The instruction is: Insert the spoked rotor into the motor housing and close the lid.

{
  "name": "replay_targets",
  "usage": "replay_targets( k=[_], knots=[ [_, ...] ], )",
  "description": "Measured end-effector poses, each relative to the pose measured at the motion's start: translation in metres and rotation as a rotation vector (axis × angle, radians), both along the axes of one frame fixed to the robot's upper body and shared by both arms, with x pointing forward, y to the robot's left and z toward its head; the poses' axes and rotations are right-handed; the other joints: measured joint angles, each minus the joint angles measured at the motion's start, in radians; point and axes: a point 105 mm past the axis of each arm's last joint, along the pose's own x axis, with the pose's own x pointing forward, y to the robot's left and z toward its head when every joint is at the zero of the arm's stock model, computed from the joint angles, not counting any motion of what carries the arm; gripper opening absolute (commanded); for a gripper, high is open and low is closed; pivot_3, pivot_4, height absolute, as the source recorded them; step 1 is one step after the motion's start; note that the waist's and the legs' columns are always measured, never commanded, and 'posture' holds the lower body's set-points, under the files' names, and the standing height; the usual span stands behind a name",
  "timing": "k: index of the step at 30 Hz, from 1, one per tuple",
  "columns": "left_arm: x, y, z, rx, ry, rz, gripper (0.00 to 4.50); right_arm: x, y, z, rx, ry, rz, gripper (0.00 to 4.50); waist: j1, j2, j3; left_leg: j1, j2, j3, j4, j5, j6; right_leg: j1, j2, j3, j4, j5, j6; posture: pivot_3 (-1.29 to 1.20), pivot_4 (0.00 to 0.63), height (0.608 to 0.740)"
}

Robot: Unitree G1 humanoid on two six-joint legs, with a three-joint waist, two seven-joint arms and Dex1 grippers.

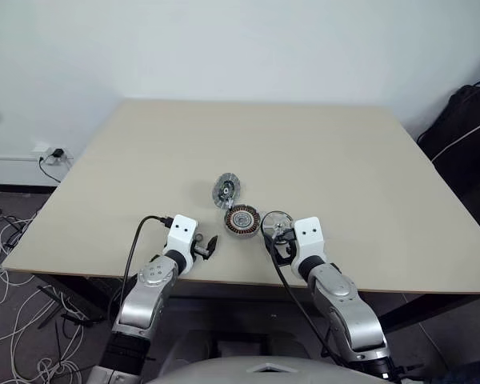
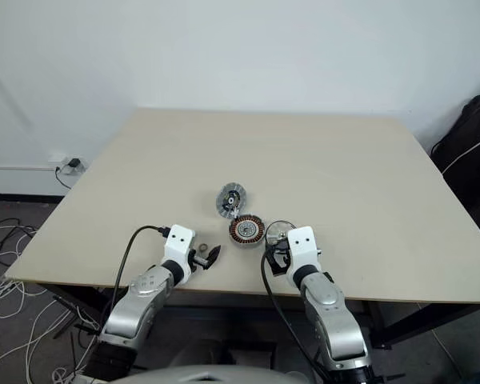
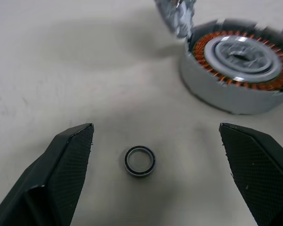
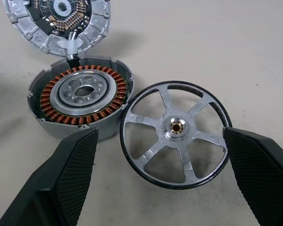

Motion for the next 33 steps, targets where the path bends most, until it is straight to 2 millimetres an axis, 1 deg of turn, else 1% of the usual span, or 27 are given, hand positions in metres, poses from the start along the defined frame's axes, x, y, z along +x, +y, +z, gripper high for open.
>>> replay_targets(
  k=[5, 7, 8, 10, 13, 18, 20, 27, 30, 33],
  knots=[
    [0.002, 0.003, -0.008, 0.044, 0.036, 0.005, 4.49, 0.000, -0.001, 0.000, 0.002, 0.000, -0.005, 4.49, 0.000, 0.000, 0.000, 0.000, 0.000, 0.000, 0.000, 0.000, 0.000, 0.000, 0.000, 0.000, 0.000, 0.000, 0.000, 0.00, 0.000, 0.740],
    [0.003, 0.002, -0.008, 0.047, 0.042, 0.000, 4.49, 0.000, -0.001, 0.000, 0.002, -0.001, -0.010, 4.49, 0.001, 0.000, 0.000, 0.000, 0.000, 0.000, 0.000, 0.000, 0.000, 0.000, 0.000, 0.000, 0.000, 0.000, 0.000, 0.00, 0.000, 0.740],
    [0.003, 0.002, -0.008, 0.048, 0.045, -0.001, 4.32, 0.000, -0.001, 0.000, 0.002, -0.001, -0.012, 4.50, 0.001, 0.000, 0.000, 0.000, 0.000, 0.000, 0.000, 0.000, 0.000, 0.000, 0.000, 0.000, 0.000, 0.000, 0.000, 0.00, 0.000, 0.740],
    [0.003, 0.000, -0.009, 0.042, 0.051, -0.008, 3.93, 0.000, -0.002, 0.000, 0.002, 0.000, -0.018, 4.50, 0.001, 0.000, 0.000, 0.000, 0.000, 0.000, 0.000, 0.000, 0.000, 0.000, 0.000, 0.000, 0.000, 0.000, 0.000, 0.00, 0.000, 0.740],
    [0.002, -0.003, -0.009, 0.037, 0.060, -0.026, 2.89, 0.000, -0.002, 0.000, 0.001, 0.000, -0.021, 4.50, 0.000, 0.000, 0.000, 0.000, 0.000, 0.000, 0.000, 0.000, 0.000, 0.000, -0.001, 0.000, 0.000, 0.000, 0.000, 0.00, 0.000, 0.740],
    [0.001, -0.004, -0.010, 0.040, 0.065, -0.028, 1.20, 0.000, -0.002, 0.000, 0.002, 0.000, -0.022, 4.50, -0.001, 0.001, -0.001, 0.000, 0.000, 0.000, 0.000, 0.000, 0.000, 0.000, 0.000, 0.000, 0.000, 0.000, 0.000, 0.00, 0.000, 0.740],
    [0.001, -0.004, -0.010, 0.041, 0.065, -0.028, 0.66, 0.000, -0.002, 0.000, 0.003, 0.000, -0.022, 4.50, 0.000, 0.001, -0.001, 0.000, 0.000, 0.000, 0.000, 0.000, 0.000, 0.000, -0.001, 0.000, 0.000, 0.000, 0.000, 0.00, 0.000, 0.740],
    [-0.001, -0.005, -0.007, 0.032, 0.067, -0.028, 0.67, 0.001, -0.002, 0.000, 0.004, -0.002, -0.021, 4.50, -0.002, 0.001, -0.001, 0.000, 0.000, 0.000, 0.000, 0.000, 0.000, 0.000, -0.001, 0.001, 0.000, 0.000, 0.000, 0.00, 0.000, 0.740],
    [-0.003, -0.018, 0.001, -0.031, 0.065, -0.066, 0.67, 0.001, -0.001, 0.001, 0.004, -0.003, -0.021, 4.50, 0.000, 0.000, 0.000, -0.001, 0.000, -0.001, 0.000, 0.000, 0.000, 0.000, -0.001, 0.001, 0.000, 0.000, 0.000, 0.00, 0.000, 0.740],
    [0.001, -0.037, 0.021, -0.103, 0.020, -0.127, 0.67, 0.002, -0.001, 0.001, 0.006, -0.005, -0.020, 4.50, 0.001, 0.000, 0.000, -0.001, 0.000, -0.001, 0.000, 0.000, 0.000, 0.000, -0.001, 0.001, -0.001, 0.000, 0.000, 0.00, 0.000, 0.740]
  ],
)
